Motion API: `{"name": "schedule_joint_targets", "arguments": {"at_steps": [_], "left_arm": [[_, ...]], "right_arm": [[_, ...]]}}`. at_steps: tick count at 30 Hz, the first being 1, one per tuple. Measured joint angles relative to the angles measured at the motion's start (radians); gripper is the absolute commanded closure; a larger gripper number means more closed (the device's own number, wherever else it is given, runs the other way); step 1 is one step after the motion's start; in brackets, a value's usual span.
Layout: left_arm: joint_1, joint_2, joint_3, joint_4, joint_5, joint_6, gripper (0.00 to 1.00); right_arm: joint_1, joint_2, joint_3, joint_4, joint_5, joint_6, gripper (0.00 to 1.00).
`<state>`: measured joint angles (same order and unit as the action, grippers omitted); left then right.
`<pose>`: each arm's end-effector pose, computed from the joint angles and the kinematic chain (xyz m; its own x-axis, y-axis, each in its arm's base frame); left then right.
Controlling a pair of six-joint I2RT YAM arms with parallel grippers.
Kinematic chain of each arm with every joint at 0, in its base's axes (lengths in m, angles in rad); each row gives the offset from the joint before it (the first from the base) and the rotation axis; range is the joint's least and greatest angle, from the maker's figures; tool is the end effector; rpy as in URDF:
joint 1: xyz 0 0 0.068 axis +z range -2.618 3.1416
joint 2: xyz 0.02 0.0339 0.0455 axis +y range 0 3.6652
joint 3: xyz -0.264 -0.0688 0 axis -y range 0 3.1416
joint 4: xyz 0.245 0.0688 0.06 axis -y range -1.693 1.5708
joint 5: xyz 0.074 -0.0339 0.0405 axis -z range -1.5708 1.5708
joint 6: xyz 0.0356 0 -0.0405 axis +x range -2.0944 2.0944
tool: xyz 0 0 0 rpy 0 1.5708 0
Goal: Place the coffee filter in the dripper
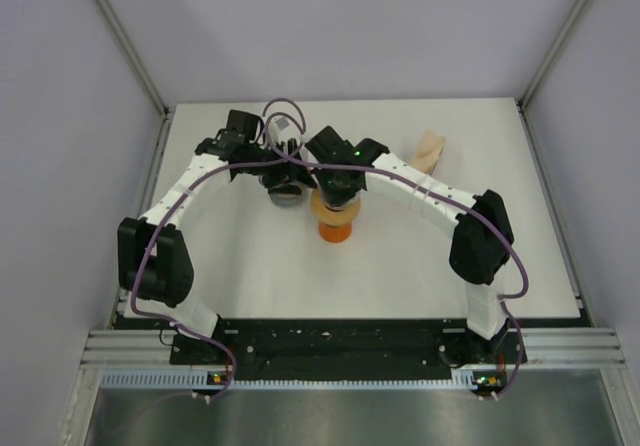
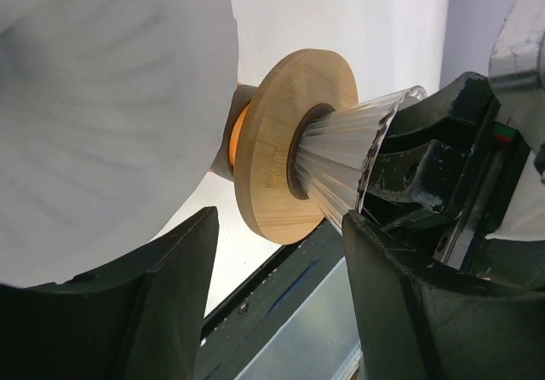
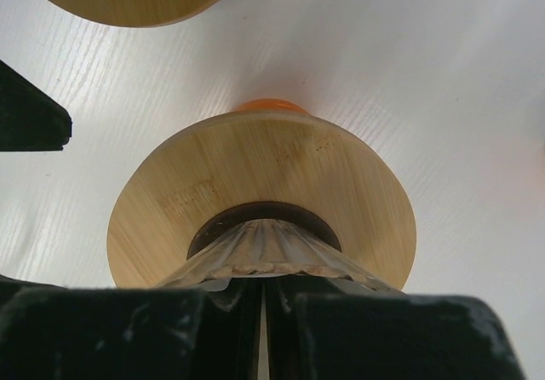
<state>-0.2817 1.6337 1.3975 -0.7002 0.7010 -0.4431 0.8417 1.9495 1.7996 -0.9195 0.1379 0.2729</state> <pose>0.3287 -0.1190 0.2965 -0.9475 -0.0669 -0.3127 0.1920 0.6632 -0.7234 0.2843 0.3110 0.2857 -0.7498 -0.4386 -0.4953 -0.5115 0.8592 0.0135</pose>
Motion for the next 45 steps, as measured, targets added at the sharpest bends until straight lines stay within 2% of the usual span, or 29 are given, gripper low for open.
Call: {"name": "schedule_joint_targets", "arguments": {"at_steps": [6,11,15,21,31,38,45], "left_arm": [[0.04,-0.021,-0.062,0.12,0.117,-0.046,0.33],[0.045,-0.044,-0.095,0.179,0.144,-0.092,0.32],[0.044,-0.053,-0.114,0.207,0.148,-0.102,0.45],[0.023,-0.055,-0.12,0.214,0.145,-0.104,0.49],[0.001,-0.055,-0.131,0.207,0.135,-0.08,0.71],[-0.001,-0.055,-0.13,0.188,0.117,-0.052,0.8],[-0.009,-0.055,-0.126,0.179,0.115,-0.035,0.82]], "right_arm": [[-0.002,0.004,-0.008,0.02,-0.012,0.006,1.0],[-0.002,0.004,-0.008,0.042,-0.02,0.012,1.0],[-0.002,0.004,-0.008,0.042,-0.025,0.011,1.0],[-0.002,0.004,-0.008,0.041,-0.027,0.016,1.0],[-0.002,0.0,-0.008,0.047,-0.023,0.018,1.0],[-0.006,-0.023,-0.008,0.057,-0.006,0.017,1.0],[-0.023,-0.08,-0.008,0.063,-0.004,0.014,1.0]]}}
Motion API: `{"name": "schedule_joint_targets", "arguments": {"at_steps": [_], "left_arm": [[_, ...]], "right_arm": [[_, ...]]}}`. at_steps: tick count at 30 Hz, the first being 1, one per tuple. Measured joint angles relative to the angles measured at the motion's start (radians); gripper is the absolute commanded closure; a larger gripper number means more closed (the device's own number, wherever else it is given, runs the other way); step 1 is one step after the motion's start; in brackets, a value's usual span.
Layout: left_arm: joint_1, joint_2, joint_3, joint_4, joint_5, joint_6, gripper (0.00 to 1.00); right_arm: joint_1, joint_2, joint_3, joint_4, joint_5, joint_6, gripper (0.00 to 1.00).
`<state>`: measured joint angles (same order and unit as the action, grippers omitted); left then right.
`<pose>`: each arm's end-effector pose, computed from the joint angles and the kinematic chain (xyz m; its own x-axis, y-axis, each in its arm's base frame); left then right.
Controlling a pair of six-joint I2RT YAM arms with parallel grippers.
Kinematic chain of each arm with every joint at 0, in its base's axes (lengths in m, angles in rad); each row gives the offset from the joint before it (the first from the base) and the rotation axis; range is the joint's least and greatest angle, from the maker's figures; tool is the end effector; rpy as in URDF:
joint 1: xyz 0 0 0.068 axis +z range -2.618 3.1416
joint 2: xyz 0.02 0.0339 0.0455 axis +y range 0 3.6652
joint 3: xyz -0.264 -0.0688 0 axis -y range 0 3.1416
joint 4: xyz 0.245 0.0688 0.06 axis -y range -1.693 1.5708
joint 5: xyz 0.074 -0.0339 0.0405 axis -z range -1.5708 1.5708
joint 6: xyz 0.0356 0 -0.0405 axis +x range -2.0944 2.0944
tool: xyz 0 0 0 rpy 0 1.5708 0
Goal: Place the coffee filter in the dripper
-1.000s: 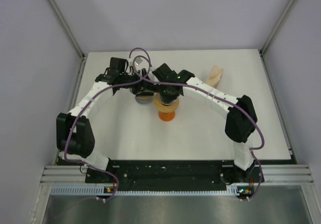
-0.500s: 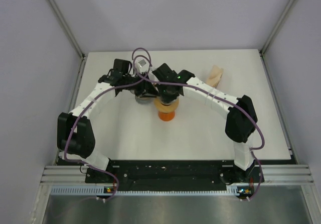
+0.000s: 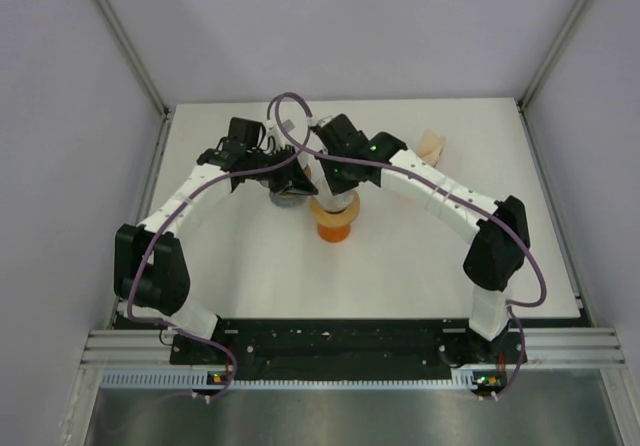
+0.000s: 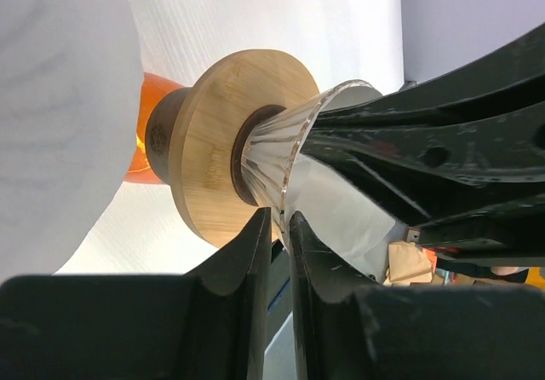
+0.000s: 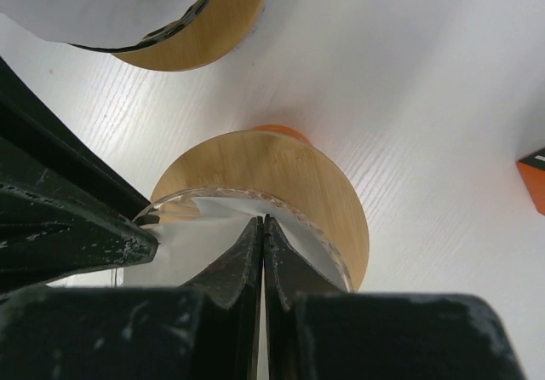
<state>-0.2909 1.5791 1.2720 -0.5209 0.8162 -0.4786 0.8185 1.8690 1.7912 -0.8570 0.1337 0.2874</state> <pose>0.3187 -0.1225 0.2882 -0.9342 -0.0496 -0.3532 0.2684 0.5543 -0.7878 0.2846 0.2971 0.3187 -0.7169 -0.3549 -0.6000 -0.4862 0.8714 0.0655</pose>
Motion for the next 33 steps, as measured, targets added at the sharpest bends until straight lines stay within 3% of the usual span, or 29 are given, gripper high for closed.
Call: {"name": "schedule_joint_targets", "arguments": {"at_steps": [10,32,33], "left_arm": [[-0.006,0.0,0.009,-0.008,-0.01,0.021,0.78],[-0.005,0.0,0.137,-0.104,-0.029,0.104,0.33],[-0.005,0.0,0.167,-0.123,-0.037,0.121,0.31]], "right_arm": [[-0.009,-0.08,0.0,0.004,0.005,-0.028,1.0],[-0.075,-0.258,-0.064,0.02,0.059,-0.043,1.0],[-0.088,-0.274,-0.074,0.019,0.063,-0.043,0.95]]}}
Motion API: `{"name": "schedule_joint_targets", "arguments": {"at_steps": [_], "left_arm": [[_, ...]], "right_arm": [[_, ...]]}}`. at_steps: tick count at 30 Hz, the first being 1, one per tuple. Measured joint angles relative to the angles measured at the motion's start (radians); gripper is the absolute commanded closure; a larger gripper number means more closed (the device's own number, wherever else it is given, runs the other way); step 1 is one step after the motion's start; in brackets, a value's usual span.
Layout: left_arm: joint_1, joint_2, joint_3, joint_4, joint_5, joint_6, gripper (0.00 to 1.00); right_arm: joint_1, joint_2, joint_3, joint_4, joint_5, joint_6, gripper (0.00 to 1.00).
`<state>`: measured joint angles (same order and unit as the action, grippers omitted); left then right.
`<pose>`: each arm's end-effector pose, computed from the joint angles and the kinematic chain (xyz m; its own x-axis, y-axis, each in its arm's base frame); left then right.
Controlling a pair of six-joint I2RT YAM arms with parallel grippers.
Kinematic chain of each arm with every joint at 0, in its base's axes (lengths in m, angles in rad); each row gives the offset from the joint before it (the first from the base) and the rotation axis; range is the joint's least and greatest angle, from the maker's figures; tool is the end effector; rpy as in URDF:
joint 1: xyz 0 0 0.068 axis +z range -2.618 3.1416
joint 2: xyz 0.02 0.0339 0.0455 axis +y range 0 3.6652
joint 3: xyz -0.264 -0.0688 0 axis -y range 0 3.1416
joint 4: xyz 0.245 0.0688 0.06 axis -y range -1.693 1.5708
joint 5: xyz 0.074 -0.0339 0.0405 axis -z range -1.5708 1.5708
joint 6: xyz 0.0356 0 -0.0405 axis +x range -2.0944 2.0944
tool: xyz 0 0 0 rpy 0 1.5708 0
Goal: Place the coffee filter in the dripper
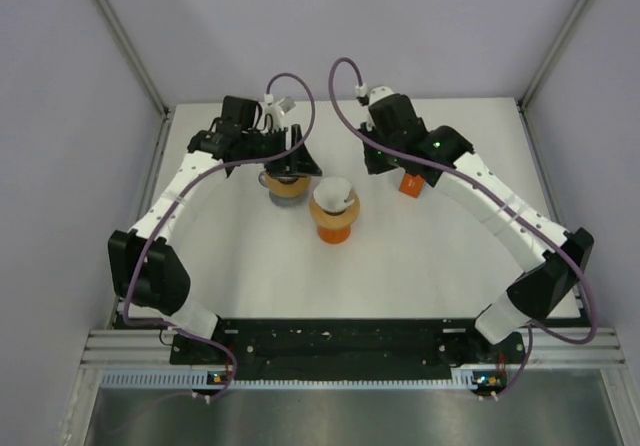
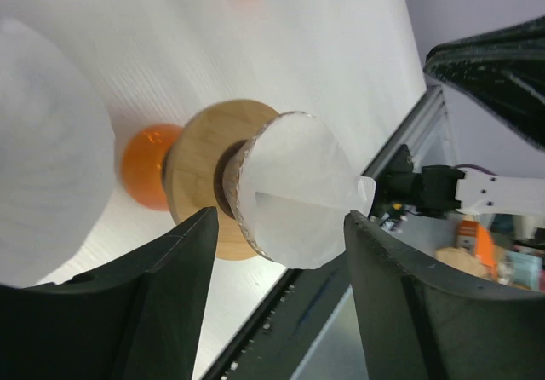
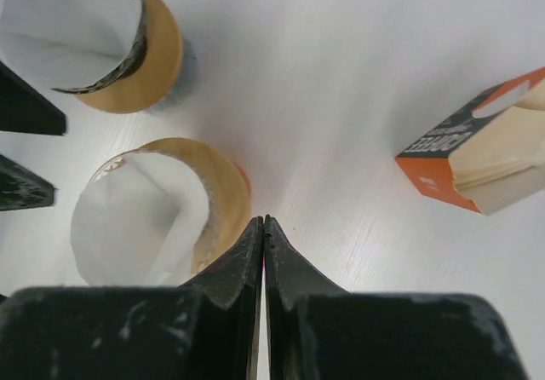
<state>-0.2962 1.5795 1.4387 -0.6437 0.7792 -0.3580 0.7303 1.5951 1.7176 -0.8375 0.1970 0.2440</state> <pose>0.3213 -0.1242 0.3323 -0.8723 0.0056 -0.4889 0.4033 0.5736 -0.7130 0.2613 0.2246 0.3955 -0.6054 -0.2241 -0.7637 -0.4100 0.9103 0.0579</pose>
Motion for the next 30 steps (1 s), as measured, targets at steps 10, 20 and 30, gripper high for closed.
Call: {"name": "schedule_joint_targets", "arguments": {"at_steps": [10,20,30], "left_arm": [[0.117,-0.093,0.132,-0.044,-0.262,0.144,0.18],[0.497,-0.203,-0.056,0.093,-0.481,0.158,0.14],[0.536,-0.263,-0.515,0.417,-0.706,0.222,0.08]], "right_arm": [[-0.451,-0.286,-0.288,0.076,-0.046,0.02,0.17],[-0.916,-0.45,-0.667,0.249,-0.211,0.048,0.02],[-0.962,-0.482,-0.991,0.571,-0.177,0.1,0.02]]}}
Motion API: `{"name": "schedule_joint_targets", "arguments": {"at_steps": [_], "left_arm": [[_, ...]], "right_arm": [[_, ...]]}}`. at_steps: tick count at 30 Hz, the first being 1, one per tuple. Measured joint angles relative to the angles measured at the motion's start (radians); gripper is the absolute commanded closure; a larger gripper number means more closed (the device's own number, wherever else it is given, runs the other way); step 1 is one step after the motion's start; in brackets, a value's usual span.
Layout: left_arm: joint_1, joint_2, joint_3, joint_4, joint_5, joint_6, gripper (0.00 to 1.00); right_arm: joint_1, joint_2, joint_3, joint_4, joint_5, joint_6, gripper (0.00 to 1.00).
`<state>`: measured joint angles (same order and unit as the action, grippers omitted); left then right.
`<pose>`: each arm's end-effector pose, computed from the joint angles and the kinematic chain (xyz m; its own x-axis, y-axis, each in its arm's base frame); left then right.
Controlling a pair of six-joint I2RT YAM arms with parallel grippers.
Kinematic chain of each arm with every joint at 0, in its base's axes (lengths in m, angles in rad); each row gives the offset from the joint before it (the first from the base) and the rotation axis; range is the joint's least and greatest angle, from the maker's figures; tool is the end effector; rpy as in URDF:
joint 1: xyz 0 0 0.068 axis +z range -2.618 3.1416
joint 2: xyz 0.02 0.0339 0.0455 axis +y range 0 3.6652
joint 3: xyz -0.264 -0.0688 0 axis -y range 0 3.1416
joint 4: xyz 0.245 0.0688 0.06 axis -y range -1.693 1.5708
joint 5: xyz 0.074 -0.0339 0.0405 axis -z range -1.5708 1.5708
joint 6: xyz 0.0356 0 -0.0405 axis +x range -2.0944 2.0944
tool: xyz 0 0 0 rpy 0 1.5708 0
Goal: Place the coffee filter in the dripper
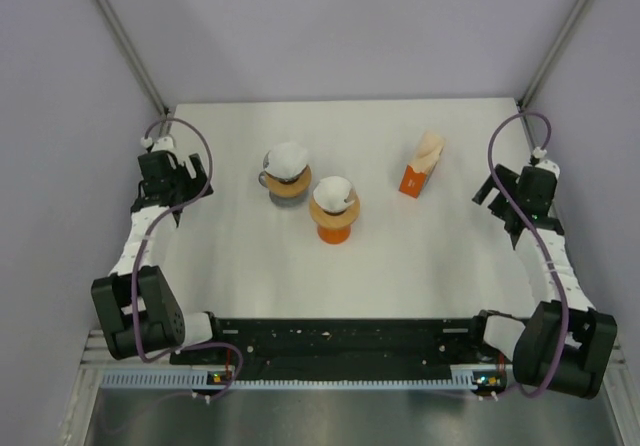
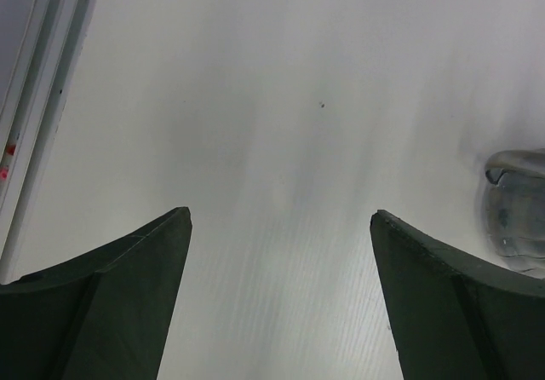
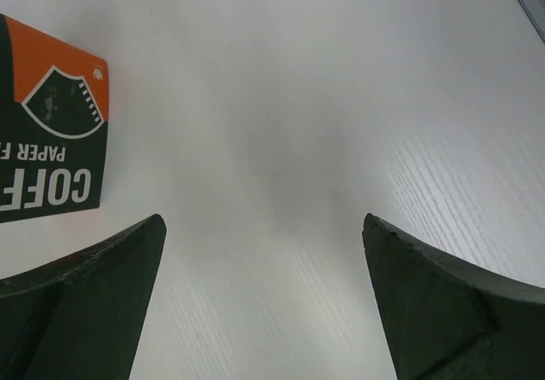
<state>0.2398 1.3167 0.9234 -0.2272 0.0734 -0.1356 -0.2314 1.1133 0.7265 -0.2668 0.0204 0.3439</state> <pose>0.2843 0.0668 0.2669 -0.5354 -0.2697 -0.8004 -0.2536 0.9552 -0.1522 0.2334 -0.0557 0.2469 -0.4746 0.4581 -0.7516 0.4303 0.8656 0.2560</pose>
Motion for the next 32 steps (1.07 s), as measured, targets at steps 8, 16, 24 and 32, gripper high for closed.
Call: {"name": "schedule_joint_targets", "arguments": {"at_steps": [8,16,24,32], "left_arm": [[0.0,0.023,-0.093,0.16,-0.011,-0.011,0.08],[0.0,0.078,-0.145,0.255,0.018,-0.027,0.08],[0.0,0.09,-0.186,0.306,0.068,-0.031,0.09],[0.0,0.115,-0.203,0.367,0.096,-0.034,0.09]], "right_arm": [[0.0,-0.009,-0.178,0.219,0.038,-0.003,0.01],[0.0,-0.009,-0.206,0.32,0.027,-0.003,0.02],[0.0,-0.009,-0.241,0.384,-0.002,-0.003,0.01],[0.0,-0.009,-0.263,0.428,-0.031,-0.003,0.01]]}}
